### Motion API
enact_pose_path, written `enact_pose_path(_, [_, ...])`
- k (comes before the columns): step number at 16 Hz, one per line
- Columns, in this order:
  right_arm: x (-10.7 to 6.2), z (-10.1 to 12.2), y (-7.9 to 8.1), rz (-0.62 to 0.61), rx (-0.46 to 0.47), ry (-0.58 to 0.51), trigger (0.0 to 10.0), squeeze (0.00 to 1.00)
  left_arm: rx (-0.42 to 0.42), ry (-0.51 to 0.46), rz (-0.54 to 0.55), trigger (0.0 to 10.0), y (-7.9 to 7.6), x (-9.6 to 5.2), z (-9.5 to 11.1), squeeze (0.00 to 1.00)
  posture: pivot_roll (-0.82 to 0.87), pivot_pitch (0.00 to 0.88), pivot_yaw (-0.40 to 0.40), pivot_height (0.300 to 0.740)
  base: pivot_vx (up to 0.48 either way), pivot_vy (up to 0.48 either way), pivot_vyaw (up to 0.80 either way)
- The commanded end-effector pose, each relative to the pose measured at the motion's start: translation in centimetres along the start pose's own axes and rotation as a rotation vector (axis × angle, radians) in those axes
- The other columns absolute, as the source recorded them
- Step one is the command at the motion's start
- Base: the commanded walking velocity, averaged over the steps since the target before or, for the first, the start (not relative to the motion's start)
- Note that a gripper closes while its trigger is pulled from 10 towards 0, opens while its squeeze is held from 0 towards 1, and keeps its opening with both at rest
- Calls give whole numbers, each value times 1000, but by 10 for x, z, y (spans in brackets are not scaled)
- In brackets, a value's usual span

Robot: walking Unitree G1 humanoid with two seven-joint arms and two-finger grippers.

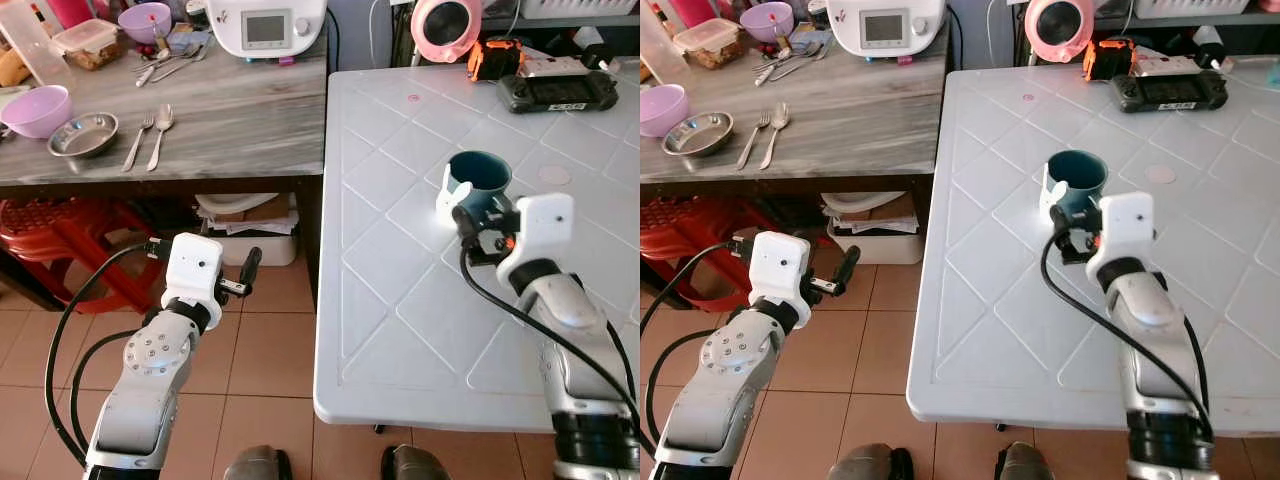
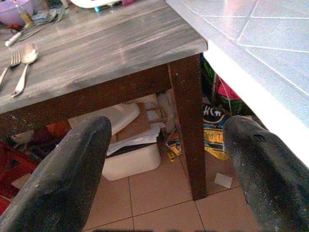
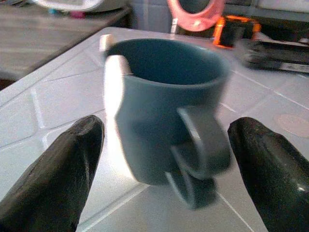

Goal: Setting the table

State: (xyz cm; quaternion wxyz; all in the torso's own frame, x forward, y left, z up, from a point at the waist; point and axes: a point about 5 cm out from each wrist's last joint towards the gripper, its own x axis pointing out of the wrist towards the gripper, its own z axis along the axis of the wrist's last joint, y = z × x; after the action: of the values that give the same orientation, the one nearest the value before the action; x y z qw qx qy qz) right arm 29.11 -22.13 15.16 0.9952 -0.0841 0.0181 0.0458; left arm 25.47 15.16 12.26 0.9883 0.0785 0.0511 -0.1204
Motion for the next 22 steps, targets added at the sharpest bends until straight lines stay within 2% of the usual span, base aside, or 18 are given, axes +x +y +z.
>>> enact_pose_path(1, [3,-2,4,40,9,21,10000,0,9,9,21,10000,5,-1,0,0,85,82,105,740,0,0,0])
enact_pose_path(2, [4,-2,4,48,20,24,10000,0,8,10,25,10000,5,-1,0,0,86,81,103,740,0,0,0])
enact_pose_path(3, [6,-2,4,56,35,28,8745,0,7,11,32,10000,6,-1,0,0,87,81,101,740,0,0,0])
enact_pose_path(4, [6,-2,5,57,35,30,6706,0,7,12,34,10000,6,-1,-1,0,86,79,99,740,0,0,0])
enact_pose_path(5, [5,-3,6,56,51,37,2667,0,6,12,34,10000,5,0,-1,0,84,78,98,740,0,0,0])
enact_pose_path(6, [4,-4,7,58,70,40,0,0,5,12,35,10000,5,0,-1,0,83,77,98,740,0,0,0])
enact_pose_path(15, [4,-5,14,70,89,44,0,0,-1,1,39,10000,2,2,0,0,75,73,90,740,0,0,0])
enact_pose_path(22, [6,-7,12,32,83,40,0,0,-15,-9,42,10000,-2,4,0,0,67,66,77,740,0,0,0])
